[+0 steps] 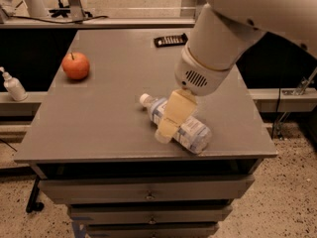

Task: Place blue plastic bottle upright

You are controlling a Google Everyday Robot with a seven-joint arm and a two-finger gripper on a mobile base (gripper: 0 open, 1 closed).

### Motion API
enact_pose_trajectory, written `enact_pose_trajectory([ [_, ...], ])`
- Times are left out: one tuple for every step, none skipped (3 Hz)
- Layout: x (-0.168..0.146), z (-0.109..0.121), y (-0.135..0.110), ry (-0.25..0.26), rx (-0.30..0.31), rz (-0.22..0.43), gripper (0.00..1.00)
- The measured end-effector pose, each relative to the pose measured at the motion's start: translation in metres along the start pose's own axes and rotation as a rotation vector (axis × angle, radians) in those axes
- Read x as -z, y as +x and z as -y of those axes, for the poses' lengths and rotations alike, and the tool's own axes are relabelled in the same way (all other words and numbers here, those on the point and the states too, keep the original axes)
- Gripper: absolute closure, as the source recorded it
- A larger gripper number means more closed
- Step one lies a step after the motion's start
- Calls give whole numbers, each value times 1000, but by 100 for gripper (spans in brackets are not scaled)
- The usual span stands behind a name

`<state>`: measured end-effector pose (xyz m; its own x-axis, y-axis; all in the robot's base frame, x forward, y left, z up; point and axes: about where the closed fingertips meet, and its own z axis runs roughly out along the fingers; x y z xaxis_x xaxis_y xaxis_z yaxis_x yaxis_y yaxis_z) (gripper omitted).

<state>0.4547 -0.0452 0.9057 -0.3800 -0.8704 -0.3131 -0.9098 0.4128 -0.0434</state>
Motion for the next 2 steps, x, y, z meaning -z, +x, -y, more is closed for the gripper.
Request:
enact_pose_trajectory([
  [-31,-13,-25,10,-38,-41,0],
  [-51,-8,-32,51,-62,-84,0],
])
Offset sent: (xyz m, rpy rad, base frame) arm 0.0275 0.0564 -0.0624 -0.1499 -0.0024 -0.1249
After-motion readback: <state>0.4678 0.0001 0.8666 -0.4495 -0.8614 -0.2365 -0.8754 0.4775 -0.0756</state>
